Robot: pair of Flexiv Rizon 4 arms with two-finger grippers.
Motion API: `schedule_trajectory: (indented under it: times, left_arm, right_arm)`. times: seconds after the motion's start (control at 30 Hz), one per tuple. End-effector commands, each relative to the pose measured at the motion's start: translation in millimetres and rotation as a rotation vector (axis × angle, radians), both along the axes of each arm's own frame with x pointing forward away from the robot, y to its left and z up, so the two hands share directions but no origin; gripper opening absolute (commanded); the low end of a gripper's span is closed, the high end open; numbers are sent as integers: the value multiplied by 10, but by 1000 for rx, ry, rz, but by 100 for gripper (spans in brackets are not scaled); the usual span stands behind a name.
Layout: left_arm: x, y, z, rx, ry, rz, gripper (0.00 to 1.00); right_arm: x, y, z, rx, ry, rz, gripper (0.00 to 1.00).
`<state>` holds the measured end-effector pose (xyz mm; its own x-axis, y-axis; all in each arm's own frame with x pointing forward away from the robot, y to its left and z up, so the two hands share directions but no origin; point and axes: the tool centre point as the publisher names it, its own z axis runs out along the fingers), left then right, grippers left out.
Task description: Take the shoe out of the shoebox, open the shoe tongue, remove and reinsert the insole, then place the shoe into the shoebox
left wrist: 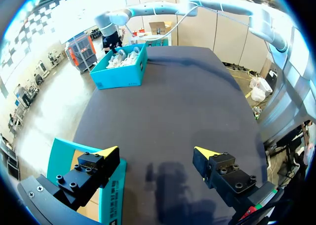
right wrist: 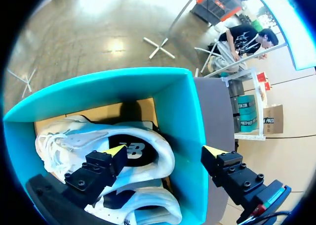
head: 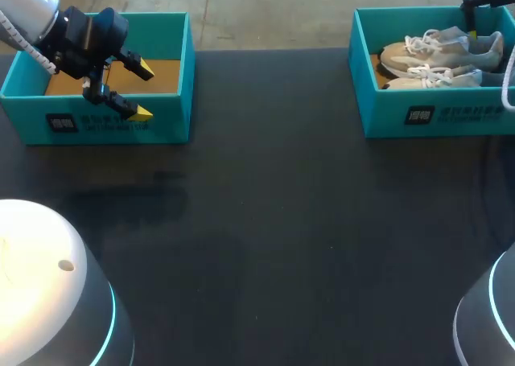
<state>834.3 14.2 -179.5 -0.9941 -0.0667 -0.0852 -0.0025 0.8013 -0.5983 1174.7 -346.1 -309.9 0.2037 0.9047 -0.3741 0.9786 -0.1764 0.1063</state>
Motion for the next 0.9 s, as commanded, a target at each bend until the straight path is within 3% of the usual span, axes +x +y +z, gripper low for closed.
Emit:
schedule_trajectory:
  times: [0.03,0.6,0.8,0.9]
  left_arm:
    - [-8,3,2,2,0,0,100]
    - [-8,3,2,2,0,0,100]
    - [-8,3,2,2,0,0,100]
    - [-8,3,2,2,0,0,100]
  right_arm:
    - [-204,67,142,1,-41,11,100]
    - [-774,755,609,56,-69,99,100]
    - [-1111,1005,763,61,-74,74,100]
    - [-1111,1005,763,61,-74,74,100]
